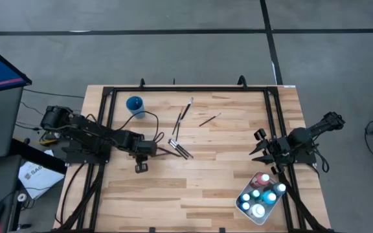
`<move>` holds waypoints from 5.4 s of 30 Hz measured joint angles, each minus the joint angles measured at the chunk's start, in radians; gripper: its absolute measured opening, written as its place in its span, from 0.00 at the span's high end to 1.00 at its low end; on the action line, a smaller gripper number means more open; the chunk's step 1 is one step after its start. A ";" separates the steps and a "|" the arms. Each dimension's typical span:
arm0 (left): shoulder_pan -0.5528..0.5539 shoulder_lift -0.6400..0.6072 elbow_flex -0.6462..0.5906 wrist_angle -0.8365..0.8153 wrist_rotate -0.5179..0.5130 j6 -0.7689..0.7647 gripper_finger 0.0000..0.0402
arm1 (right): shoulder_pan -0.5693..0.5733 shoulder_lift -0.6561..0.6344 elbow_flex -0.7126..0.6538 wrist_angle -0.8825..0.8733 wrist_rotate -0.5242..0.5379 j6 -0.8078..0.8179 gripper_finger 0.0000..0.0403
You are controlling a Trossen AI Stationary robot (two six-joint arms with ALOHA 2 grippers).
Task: Pick & Place Paint Supplies
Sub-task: Put the silver paint brush into the blue cup
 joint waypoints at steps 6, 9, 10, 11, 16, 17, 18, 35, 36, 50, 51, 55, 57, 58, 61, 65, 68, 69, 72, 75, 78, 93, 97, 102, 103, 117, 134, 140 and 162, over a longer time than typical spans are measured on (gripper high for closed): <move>0.000 -0.023 -0.002 -0.001 0.006 -0.080 0.99 | 0.000 0.000 0.000 0.000 0.000 0.000 0.77; -0.005 -0.074 -0.006 -0.015 0.069 -0.150 1.00 | 0.000 0.000 0.000 0.000 0.000 0.000 0.77; -0.006 -0.099 -0.006 -0.010 0.078 -0.176 1.00 | 0.000 0.000 0.000 0.000 0.000 0.000 0.77; -0.006 -0.126 -0.005 -0.008 0.075 -0.205 1.00 | 0.000 0.000 0.000 0.000 0.000 0.000 0.77; -0.014 -0.296 -0.005 -0.004 0.020 -0.392 1.00 | 0.000 0.000 0.000 0.000 0.000 0.000 0.77; -0.014 -0.335 -0.005 -0.002 -0.001 -0.430 1.00 | 0.000 0.000 0.000 0.000 0.000 0.000 0.77; -0.014 -0.374 -0.004 0.000 -0.031 -0.468 1.00 | 0.000 0.000 0.000 0.000 0.000 0.000 0.77; 0.065 -0.877 -0.003 0.058 -0.466 -0.881 1.00 | 0.000 0.000 0.000 0.000 0.000 0.000 0.77; 0.071 -0.896 -0.003 0.059 -0.487 -0.891 1.00 | 0.000 0.000 0.000 0.000 0.000 0.000 0.77; 0.106 -0.975 -0.002 0.069 -0.433 -1.174 1.00 | 0.000 0.000 0.000 0.000 0.000 0.000 0.77; 0.106 -0.975 -0.002 0.072 -0.434 -1.186 1.00 | 0.000 0.000 0.000 0.000 0.000 0.000 0.77; 0.106 -0.975 -0.002 0.079 -0.438 -1.338 1.00 | 0.000 0.000 0.000 0.000 0.000 0.000 0.77; 0.107 -0.976 -0.002 0.079 -0.451 -1.357 1.00 | 0.000 0.000 0.000 0.000 0.000 0.000 0.77; 0.112 -0.980 -0.002 0.075 -0.460 -1.357 1.00 | 0.000 0.000 0.000 0.000 0.000 0.000 0.77; 0.148 -0.990 -0.002 0.057 -0.482 -1.357 1.00 | 0.000 0.000 0.000 0.000 0.000 0.000 0.77; 0.204 -0.989 -0.002 0.058 -0.471 -1.364 1.00 | 0.000 0.000 0.000 0.000 0.000 0.000 0.77; 0.235 -0.966 -0.002 0.056 -0.415 -1.415 1.00 | 0.000 0.000 0.000 0.000 0.000 0.000 0.77; 0.242 -0.957 -0.002 0.056 -0.394 -1.431 1.00 | 0.000 0.000 0.000 0.000 0.000 0.000 0.77; 0.256 -0.926 -0.002 0.057 -0.309 -1.470 1.00 | 0.000 0.000 0.000 0.000 0.000 0.000 0.77; 0.257 -0.902 -0.002 0.056 -0.251 -1.519 1.00 | 0.000 0.000 0.000 0.000 0.000 0.000 0.77; 0.257 -0.902 -0.002 0.058 -0.244 -1.565 1.00 | 0.000 0.000 0.000 0.000 0.000 0.000 0.77; 0.266 -0.931 -0.002 0.010 -0.228 -1.646 1.00 | 0.000 0.000 0.000 0.000 0.000 0.000 0.77; 0.286 -0.931 -0.002 0.012 -0.272 -1.688 1.00 | 0.000 0.000 0.000 0.000 0.000 0.000 0.77; 0.317 -0.927 -0.002 0.069 -0.260 -1.765 1.00 | 0.000 0.000 0.000 0.000 0.000 0.000 0.77; 0.320 -0.927 -0.002 0.086 -0.256 -1.787 1.00 | 0.000 0.000 0.000 0.000 0.000 0.000 0.77; 0.347 -0.927 -0.002 0.217 -0.273 -2.079 1.00 | 0.000 0.000 0.000 0.000 0.000 0.000 0.77; 0.526 -0.911 -0.190 0.440 -0.245 -2.090 1.00 | 0.000 0.000 0.000 0.000 0.000 0.000 0.77; 0.527 -0.909 -0.223 0.500 -0.253 -2.096 1.00 | 0.000 0.000 0.000 0.000 0.000 0.000 0.77; 0.577 -0.910 -0.249 0.516 -0.276 -2.113 0.88 | 0.000 0.000 0.000 0.000 0.000 0.000 0.77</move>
